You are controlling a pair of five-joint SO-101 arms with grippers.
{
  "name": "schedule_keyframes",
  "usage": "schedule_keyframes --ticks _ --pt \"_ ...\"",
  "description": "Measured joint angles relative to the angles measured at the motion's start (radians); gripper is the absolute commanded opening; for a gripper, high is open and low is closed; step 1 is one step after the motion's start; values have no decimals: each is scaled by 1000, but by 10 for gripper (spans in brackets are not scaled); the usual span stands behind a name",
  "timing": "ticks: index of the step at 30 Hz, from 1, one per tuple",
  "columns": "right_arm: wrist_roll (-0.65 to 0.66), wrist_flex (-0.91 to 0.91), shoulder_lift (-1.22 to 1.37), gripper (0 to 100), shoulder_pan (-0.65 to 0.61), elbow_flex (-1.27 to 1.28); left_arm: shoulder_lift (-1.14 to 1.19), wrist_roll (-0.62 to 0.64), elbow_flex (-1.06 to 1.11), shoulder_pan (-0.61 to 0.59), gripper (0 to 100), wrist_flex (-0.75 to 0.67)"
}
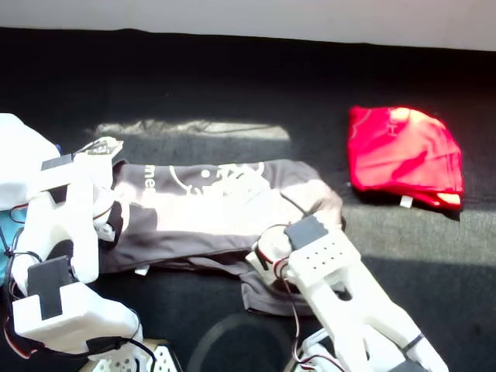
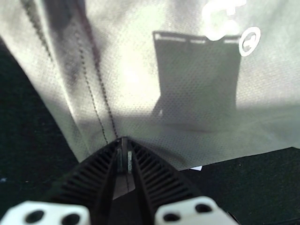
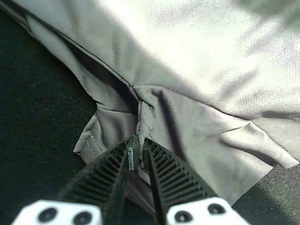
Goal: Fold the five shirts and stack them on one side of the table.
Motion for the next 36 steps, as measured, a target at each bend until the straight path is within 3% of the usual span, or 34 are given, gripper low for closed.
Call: schedule_keyframes --ticks 6,14,23,29,36 --pt "0 51 -21 6 -8 -6 0 0 0 0 9 0" --pt "37 114 -21 6 -123 9 0 0 0 -9 9 0" --pt "40 -35 -21 10 -135 133 0 0 0 -9 9 0" --pt "40 -120 -21 173 -137 204 0 0 0 -9 9 0" --pt "40 -118 -25 183 -181 230 0 0 0 -9 9 0"
